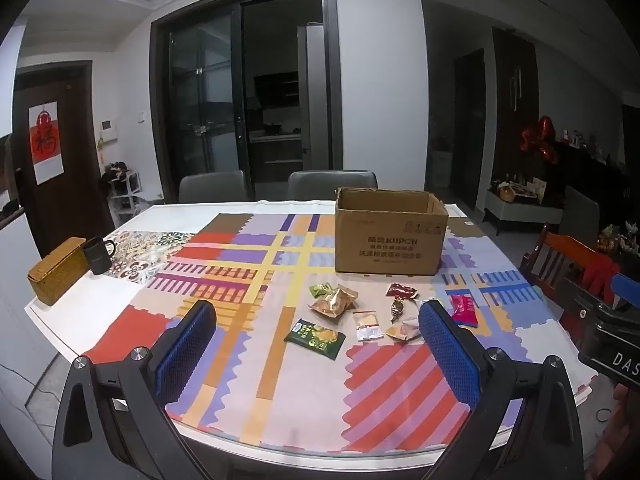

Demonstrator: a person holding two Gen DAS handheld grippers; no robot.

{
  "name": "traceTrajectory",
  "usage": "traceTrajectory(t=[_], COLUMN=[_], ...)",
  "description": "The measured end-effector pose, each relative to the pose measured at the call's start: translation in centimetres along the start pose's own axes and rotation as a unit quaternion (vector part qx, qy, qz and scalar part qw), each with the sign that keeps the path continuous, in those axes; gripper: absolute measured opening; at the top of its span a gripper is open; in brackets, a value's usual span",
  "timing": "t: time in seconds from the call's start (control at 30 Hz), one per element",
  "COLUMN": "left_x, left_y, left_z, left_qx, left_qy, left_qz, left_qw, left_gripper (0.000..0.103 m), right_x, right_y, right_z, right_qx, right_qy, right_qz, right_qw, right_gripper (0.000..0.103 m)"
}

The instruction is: Organize snacks

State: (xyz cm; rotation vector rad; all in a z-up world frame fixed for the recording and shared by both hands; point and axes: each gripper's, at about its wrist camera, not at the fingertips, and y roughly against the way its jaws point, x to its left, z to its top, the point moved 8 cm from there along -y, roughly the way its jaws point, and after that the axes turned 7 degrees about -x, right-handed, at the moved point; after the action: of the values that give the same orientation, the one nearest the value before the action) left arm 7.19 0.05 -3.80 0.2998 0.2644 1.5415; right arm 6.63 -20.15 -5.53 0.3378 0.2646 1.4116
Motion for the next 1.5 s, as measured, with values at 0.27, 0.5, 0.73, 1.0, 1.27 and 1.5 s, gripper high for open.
traceTrajectory(t=[0.27,0.5,0.73,1.0,1.27,1.5], left_x=[0.17,-0.03,-0.01,0.09,0.15,0.11], left_y=[-0.20,0.35,0.37,-0.01,-0.01,-0.02], left_z=[-0.08,0.12,0.13,-0.12,-0.13,-0.14], left_qx=[-0.008,-0.007,-0.005,-0.009,-0.008,-0.009], left_qy=[-0.004,-0.005,-0.005,-0.007,-0.008,-0.008], left_qz=[-0.002,-0.001,0.000,0.006,0.008,0.009], left_qw=[1.0000,1.0000,1.0000,0.9999,0.9999,0.9999], left_gripper=[0.103,0.103,0.103,0.103,0.103,0.103], right_x=[0.08,0.06,-0.15,-0.03,-0.06,-0.06], right_y=[0.12,0.01,0.04,0.02,0.02,0.06], right_z=[0.09,0.02,-0.01,0.13,0.12,0.10], right_qx=[0.000,-0.006,-0.006,-0.005,-0.005,-0.004], right_qy=[-0.002,-0.001,-0.002,-0.001,-0.001,-0.003], right_qz=[0.000,0.000,-0.002,-0.008,-0.007,-0.007], right_qw=[1.000,1.000,1.000,1.000,1.000,1.000], right_gripper=[0.102,0.102,0.102,0.102,0.102,0.102])
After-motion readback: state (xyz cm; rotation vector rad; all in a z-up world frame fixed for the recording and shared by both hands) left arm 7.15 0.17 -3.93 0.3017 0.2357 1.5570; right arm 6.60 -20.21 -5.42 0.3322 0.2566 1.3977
